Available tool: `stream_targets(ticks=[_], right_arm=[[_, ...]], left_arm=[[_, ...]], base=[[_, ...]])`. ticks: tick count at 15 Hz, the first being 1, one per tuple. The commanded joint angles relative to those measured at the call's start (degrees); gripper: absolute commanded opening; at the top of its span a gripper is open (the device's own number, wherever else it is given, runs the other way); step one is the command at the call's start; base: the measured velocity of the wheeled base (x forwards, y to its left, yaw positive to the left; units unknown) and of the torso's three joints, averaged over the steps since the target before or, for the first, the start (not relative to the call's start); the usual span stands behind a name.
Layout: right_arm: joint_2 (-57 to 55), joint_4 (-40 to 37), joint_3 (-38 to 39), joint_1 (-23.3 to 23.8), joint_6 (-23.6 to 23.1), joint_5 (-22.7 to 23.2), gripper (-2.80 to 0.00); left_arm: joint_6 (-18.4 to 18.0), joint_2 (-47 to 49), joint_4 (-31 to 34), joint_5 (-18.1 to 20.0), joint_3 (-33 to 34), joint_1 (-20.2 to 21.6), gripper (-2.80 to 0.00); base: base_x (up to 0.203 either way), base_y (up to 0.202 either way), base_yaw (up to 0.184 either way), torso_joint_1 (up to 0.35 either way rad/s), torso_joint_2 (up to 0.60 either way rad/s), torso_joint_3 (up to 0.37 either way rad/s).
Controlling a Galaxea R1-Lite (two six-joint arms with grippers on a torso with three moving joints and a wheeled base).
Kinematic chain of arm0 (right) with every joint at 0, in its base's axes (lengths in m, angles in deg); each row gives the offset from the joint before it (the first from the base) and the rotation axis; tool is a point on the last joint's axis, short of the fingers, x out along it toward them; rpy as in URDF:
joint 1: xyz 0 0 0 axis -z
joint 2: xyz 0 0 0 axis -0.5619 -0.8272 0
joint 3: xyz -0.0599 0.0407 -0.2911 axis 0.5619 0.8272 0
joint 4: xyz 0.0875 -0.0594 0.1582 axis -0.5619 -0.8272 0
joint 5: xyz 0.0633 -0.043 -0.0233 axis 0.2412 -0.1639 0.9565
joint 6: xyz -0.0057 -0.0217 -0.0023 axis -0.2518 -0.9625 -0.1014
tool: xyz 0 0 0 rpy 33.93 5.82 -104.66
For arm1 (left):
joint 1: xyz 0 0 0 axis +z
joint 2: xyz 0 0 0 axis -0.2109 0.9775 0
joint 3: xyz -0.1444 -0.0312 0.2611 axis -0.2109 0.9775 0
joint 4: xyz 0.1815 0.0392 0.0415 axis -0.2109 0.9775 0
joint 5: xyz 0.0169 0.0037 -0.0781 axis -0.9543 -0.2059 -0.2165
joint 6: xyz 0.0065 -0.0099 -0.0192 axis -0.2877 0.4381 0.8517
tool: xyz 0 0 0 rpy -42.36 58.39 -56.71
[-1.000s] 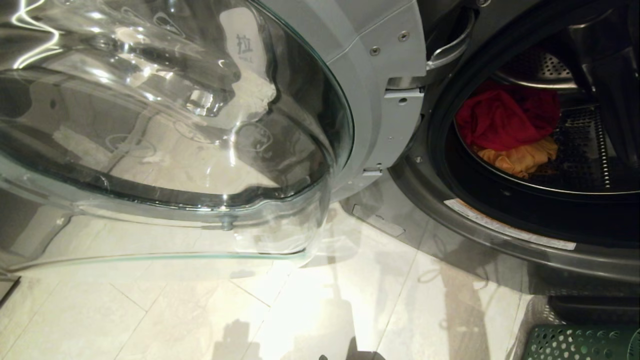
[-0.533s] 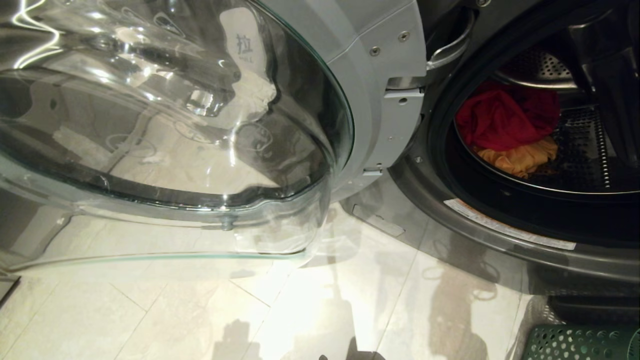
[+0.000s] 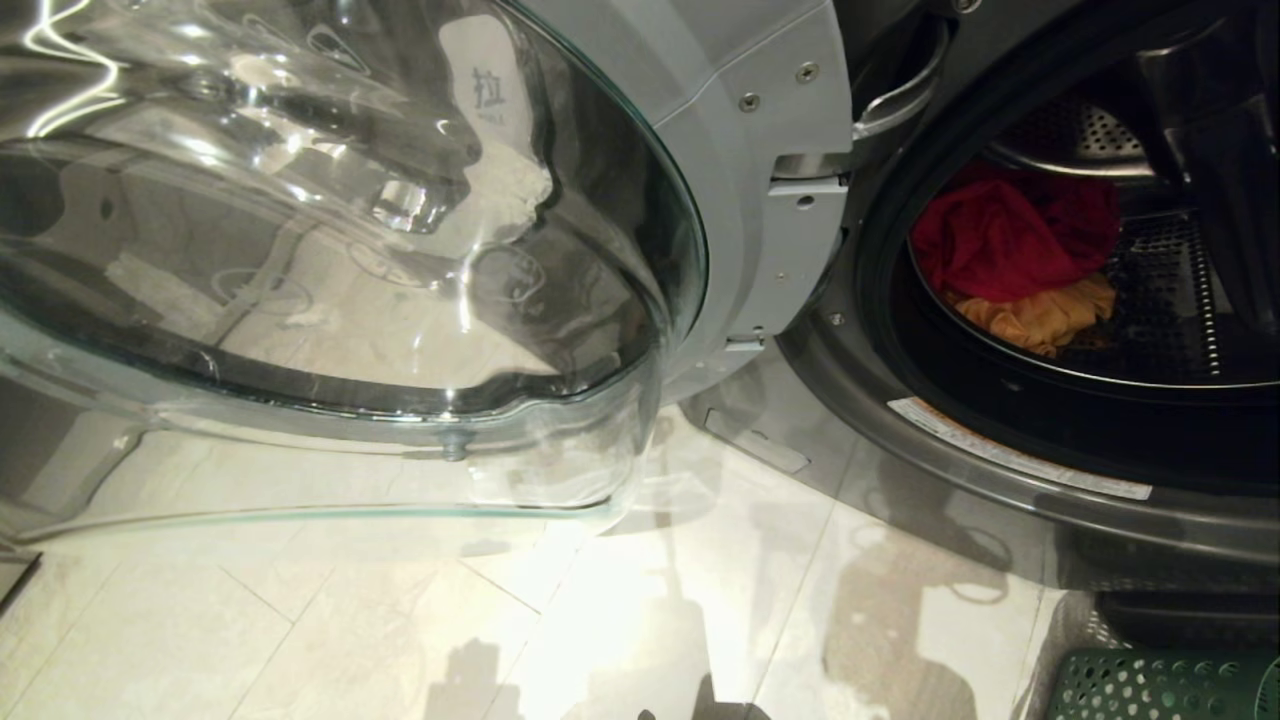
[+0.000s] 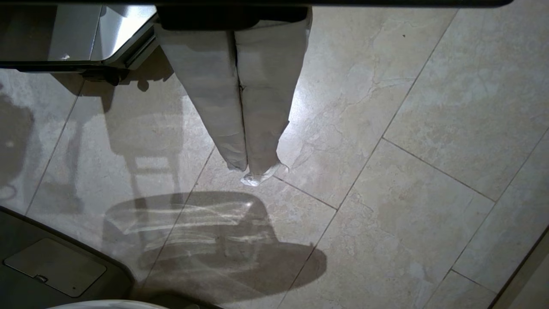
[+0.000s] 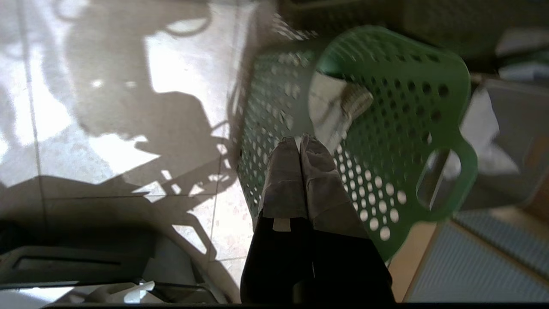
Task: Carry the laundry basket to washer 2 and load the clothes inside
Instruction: Place the clothes into the washing machine
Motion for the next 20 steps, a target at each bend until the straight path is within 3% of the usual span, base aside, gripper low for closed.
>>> stream_targets(ticks=[1, 5, 10, 20], right_arm=[[-0.17, 2.81, 1.32, -3.63, -2.44, 0.78, -2.8], [-1.35, 8.6, 3.03, -6.58, -3.25, 0.86, -2.8], [-1.44, 8.6, 3.29, -7.36, -3.16, 0.86, -2.8], [-2.37, 8.68, 3.25, -8.59, -3.07, 0.86, -2.8]], left_arm=[[0.0, -0.02, 0.01, -0.06, 0.0, 0.04, -2.8], [0.0, -0.02, 0.01, 0.03, 0.0, -0.04, -2.8], [0.0, -0.02, 0.01, 0.03, 0.0, 0.05, -2.8], [0.0, -0.02, 0.01, -0.05, 0.0, -0.01, -2.8]], base=[[0.0, 0.0, 0.0, 0.0, 0.0, 0.0], [0.0, 0.0, 0.0, 0.0, 0.0, 0.0], [0.001, 0.002, -0.017, 0.0, 0.0, 0.0], [0.0, 0.007, -0.172, 0.002, 0.0, 0.001]])
